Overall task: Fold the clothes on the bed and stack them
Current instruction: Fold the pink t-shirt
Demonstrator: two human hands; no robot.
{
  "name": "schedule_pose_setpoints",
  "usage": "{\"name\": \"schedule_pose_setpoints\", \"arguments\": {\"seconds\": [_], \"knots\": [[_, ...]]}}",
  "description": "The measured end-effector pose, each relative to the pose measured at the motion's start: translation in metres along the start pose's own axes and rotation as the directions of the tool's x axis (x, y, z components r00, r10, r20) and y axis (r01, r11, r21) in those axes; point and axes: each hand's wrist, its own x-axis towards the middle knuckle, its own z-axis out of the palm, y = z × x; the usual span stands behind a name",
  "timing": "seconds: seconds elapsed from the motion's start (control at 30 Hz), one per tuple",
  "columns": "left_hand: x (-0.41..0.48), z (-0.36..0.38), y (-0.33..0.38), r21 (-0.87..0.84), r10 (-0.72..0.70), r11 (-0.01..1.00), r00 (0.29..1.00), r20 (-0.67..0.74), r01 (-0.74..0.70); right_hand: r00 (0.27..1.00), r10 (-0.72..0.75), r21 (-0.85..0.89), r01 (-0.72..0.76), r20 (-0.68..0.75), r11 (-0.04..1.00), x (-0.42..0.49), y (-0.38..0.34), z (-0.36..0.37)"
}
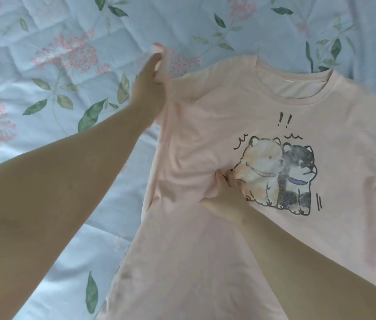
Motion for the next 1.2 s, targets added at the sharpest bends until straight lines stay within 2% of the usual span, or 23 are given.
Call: {"name": "schedule_pose_setpoints", "arguments": {"seconds": [0.03, 0.1, 0.13, 0.17, 0.2, 0.23, 0.3, 0.4, 0.53, 0.6, 0.67, 0.8, 0.87, 0.97, 1.0, 1.1, 1.17, 1.2], "knots": [[-0.011, 0.010, 0.012, 0.007, 0.081, 0.997, 0.993, 0.083, -0.082, 1.000, -0.018, 0.072, 0.016, 0.018, 0.997, -0.001, 0.003, -0.002], [-0.030, 0.037, 0.019, 0.131, 0.096, 0.979, 0.916, 0.389, -0.158, 0.997, -0.073, 0.259, 0.076, -0.021, 0.963, -0.006, 0.011, -0.011], [-0.039, 0.051, 0.016, 0.247, 0.003, 0.956, 0.846, 0.533, -0.159, 0.992, -0.090, 0.336, 0.116, -0.091, 0.935, -0.010, 0.016, -0.016], [-0.044, 0.064, 0.008, 0.379, -0.120, 0.913, 0.786, 0.606, -0.153, 0.983, -0.076, 0.384, 0.136, -0.167, 0.913, -0.014, 0.022, -0.021], [-0.053, 0.074, 0.001, 0.489, -0.204, 0.856, 0.760, 0.616, -0.167, 0.972, -0.044, 0.411, 0.138, -0.230, 0.901, -0.017, 0.029, -0.027], [-0.057, 0.081, -0.008, 0.571, -0.217, 0.796, 0.788, 0.576, -0.199, 0.955, -0.013, 0.403, 0.137, -0.295, 0.905, -0.020, 0.038, -0.033], [-0.067, 0.086, -0.022, 0.684, -0.155, 0.687, 0.870, 0.468, -0.246, 0.922, 0.018, 0.341, 0.124, -0.387, 0.932, -0.021, 0.056, -0.042], [-0.079, 0.086, -0.042, 0.775, -0.118, 0.568, 0.905, 0.408, -0.276, 0.899, 0.085, 0.361, 0.085, -0.430, 0.929, -0.022, 0.076, -0.048], [-0.101, 0.101, -0.048, 0.799, -0.154, 0.562, 0.922, 0.356, -0.215, 0.887, 0.069, 0.362, 0.113, -0.456, 0.925, -0.023, 0.099, -0.057], [-0.117, 0.117, -0.043, 0.795, -0.136, 0.550, 0.911, 0.389, -0.257, 0.863, 0.094, 0.372, 0.114, -0.497, 0.921, -0.024, 0.112, -0.066], [-0.132, 0.137, -0.036, 0.773, -0.100, 0.538, 0.886, 0.453, -0.335, 0.809, 0.186, 0.404, 0.068, -0.557, 0.912, -0.026, 0.127, -0.080], [-0.151, 0.187, -0.011, 0.686, -0.054, 0.573, 0.814, 0.578, -0.449, 0.652, 0.441, 0.518, -0.085, -0.617, 0.851, -0.024, 0.177, -0.114], [-0.160, 0.213, 0.002, 0.665, -0.056, 0.563, 0.780, 0.623, -0.491, 0.562, 0.603, 0.659, -0.130, -0.567, 0.741, -0.023, 0.200, -0.134], [-0.167, 0.242, 0.007, 0.704, -0.131, 0.519, 0.769, 0.626, -0.484, 0.449, 0.814, 0.884, -0.100, -0.369, 0.456, -0.021, 0.232, -0.159], [-0.167, 0.248, 0.005, 0.720, -0.147, 0.508, 0.776, 0.613, -0.472, 0.451, 0.838, 0.924, -0.069, -0.307, 0.376, -0.019, 0.243, -0.165], [-0.165, 0.255, -0.004, 0.746, -0.171, 0.479, 0.785, 0.596, -0.463, 0.527, 0.835, 0.987, 0.076, -0.160, 0.141, -0.015, 0.259, -0.177], [-0.164, 0.257, -0.009, 0.746, -0.161, 0.485, 0.791, 0.590, -0.457, 0.591, 0.804, 0.967, 0.236, -0.066, -0.094, -0.013, 0.260, -0.189], [-0.164, 0.257, -0.011, 0.743, -0.147, 0.492, 0.798, 0.584, -0.453, 0.615, 0.787, 0.940, 0.296, -0.050, -0.171, -0.011, 0.259, -0.195]]}}
